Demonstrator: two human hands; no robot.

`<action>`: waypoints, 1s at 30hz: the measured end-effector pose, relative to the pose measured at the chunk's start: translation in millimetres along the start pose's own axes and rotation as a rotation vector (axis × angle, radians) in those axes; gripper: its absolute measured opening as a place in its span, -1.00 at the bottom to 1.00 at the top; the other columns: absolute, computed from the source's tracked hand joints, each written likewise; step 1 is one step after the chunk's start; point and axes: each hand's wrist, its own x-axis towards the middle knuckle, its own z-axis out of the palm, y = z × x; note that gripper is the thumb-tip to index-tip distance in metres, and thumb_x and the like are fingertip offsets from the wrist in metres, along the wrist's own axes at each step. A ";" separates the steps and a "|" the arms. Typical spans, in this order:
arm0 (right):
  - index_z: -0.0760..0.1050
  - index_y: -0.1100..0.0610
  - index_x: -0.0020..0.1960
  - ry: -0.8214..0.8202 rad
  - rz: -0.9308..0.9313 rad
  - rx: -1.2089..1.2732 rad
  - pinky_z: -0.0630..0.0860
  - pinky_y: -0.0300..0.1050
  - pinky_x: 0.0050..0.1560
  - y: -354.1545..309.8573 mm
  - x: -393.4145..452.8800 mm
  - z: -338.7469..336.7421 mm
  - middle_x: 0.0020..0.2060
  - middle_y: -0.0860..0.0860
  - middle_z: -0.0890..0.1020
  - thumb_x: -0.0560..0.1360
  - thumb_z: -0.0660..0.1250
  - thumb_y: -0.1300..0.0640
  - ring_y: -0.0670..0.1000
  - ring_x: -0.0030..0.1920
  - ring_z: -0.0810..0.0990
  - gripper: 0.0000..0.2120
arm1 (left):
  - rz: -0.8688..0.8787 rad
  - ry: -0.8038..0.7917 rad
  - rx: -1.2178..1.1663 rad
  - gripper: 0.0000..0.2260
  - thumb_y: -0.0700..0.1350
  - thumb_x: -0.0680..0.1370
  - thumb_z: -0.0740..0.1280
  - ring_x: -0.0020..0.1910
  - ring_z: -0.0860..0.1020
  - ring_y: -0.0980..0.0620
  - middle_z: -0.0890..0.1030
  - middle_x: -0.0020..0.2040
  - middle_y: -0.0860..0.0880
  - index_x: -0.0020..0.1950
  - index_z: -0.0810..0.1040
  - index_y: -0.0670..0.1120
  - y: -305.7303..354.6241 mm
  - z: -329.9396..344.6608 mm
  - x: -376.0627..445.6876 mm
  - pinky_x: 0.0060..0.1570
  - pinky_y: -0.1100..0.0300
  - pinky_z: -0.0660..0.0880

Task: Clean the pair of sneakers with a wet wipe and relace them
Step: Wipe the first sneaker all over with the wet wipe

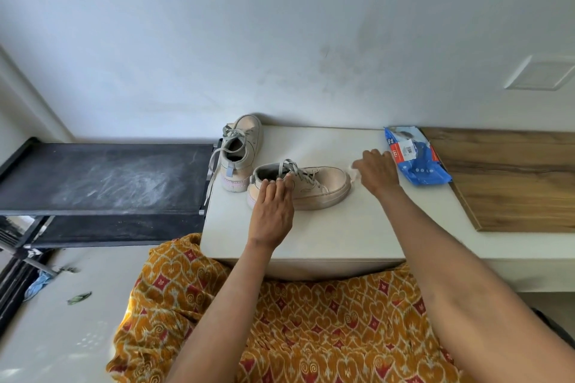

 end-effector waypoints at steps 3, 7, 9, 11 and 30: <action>0.54 0.04 0.23 0.145 0.000 0.299 0.31 0.00 0.04 -10.9 8.6 -1.4 0.04 0.10 0.56 0.47 0.26 0.29 0.14 0.12 0.45 -0.63 | -0.010 -0.004 -0.005 -0.54 -0.17 0.52 0.00 -0.04 0.44 -0.13 0.49 0.04 -0.15 0.40 0.31 -0.26 -1.2 1.6 1.3 0.33 0.00 0.22; 0.58 0.02 0.18 0.133 -0.229 0.416 0.29 -0.07 -0.10 -44.1 12.3 0.0 -0.10 0.10 0.53 0.42 0.34 0.32 0.14 0.02 0.46 -0.62 | -0.002 0.004 -0.012 -0.55 -0.16 0.54 0.02 -0.03 0.43 -0.12 0.49 0.05 -0.15 0.40 0.31 -0.27 -2.0 3.2 1.4 0.32 0.00 0.23; 0.57 -0.01 0.20 0.137 -0.219 0.387 0.30 -0.04 -0.11 -44.9 7.1 10.3 -0.11 0.10 0.52 0.43 0.33 0.32 0.16 0.02 0.47 -0.59 | 0.006 0.000 0.000 -0.55 -0.16 0.55 0.00 -0.01 0.43 -0.14 0.48 0.08 -0.17 0.41 0.29 -0.28 -2.5 3.6 0.0 0.32 -0.01 0.27; 0.53 -0.06 0.25 0.119 -0.146 0.331 0.32 -0.01 -0.06 -36.4 5.7 13.6 -0.05 0.09 0.52 0.48 0.28 0.28 0.16 0.07 0.44 -0.59 | 0.009 -0.002 0.015 -0.55 -0.16 0.55 -0.02 -0.01 0.43 -0.15 0.49 0.08 -0.18 0.40 0.30 -0.28 -2.5 2.6 0.6 0.30 -0.01 0.31; 0.54 0.04 0.23 0.148 -0.144 0.364 0.42 0.08 -0.06 -78.7 2.9 3.1 -0.03 0.14 0.53 0.51 0.21 0.26 0.21 0.04 0.47 -0.65 | -0.017 -0.026 -0.025 -0.53 -0.13 0.54 0.01 0.06 0.45 -0.15 0.49 0.12 -0.18 0.41 0.27 -0.28 0.3 -3.8 -1.7 0.34 -0.02 0.29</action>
